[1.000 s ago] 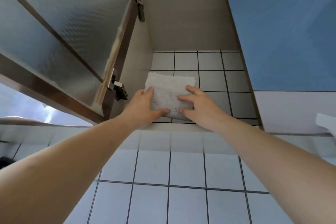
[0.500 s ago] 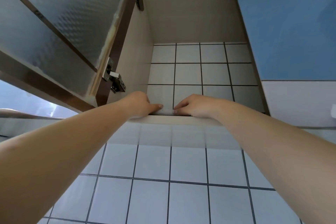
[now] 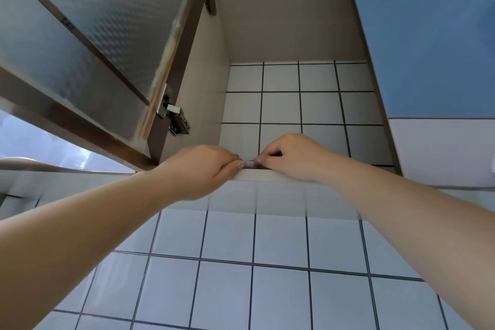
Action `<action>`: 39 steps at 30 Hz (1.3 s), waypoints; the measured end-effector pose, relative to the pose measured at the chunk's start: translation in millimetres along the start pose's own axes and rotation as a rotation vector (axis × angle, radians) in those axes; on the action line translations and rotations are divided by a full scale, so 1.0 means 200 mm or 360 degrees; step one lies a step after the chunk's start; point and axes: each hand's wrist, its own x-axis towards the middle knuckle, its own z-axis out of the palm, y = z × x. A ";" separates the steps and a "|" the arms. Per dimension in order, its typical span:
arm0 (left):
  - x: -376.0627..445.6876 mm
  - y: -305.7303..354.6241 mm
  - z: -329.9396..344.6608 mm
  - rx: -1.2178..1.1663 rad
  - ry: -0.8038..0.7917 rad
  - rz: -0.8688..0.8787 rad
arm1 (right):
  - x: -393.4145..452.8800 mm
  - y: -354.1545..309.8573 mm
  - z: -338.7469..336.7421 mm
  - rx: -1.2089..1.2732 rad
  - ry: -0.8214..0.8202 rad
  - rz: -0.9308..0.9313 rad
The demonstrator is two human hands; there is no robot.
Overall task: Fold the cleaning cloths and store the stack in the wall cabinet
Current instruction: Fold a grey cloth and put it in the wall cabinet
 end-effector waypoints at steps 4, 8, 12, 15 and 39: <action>0.01 -0.02 0.01 0.0027 -0.0038 -0.0034 | 0.01 -0.02 0.01 -0.0153 -0.0092 0.0042; 0.04 0.00 -0.01 0.0061 -0.0148 -0.0130 | 0.01 -0.03 0.00 -0.0225 -0.0221 0.0029; 0.07 0.00 -0.03 -0.0057 -0.0368 -0.0263 | 0.02 -0.02 0.01 -0.0185 -0.0317 0.0054; 0.08 0.01 -0.04 -0.0209 -0.0478 -0.0368 | 0.03 -0.01 0.01 -0.0145 -0.0354 0.0076; -0.53 0.19 -0.21 -0.1569 0.0496 -0.0639 | -0.40 -0.28 0.01 0.0722 0.0464 -0.0010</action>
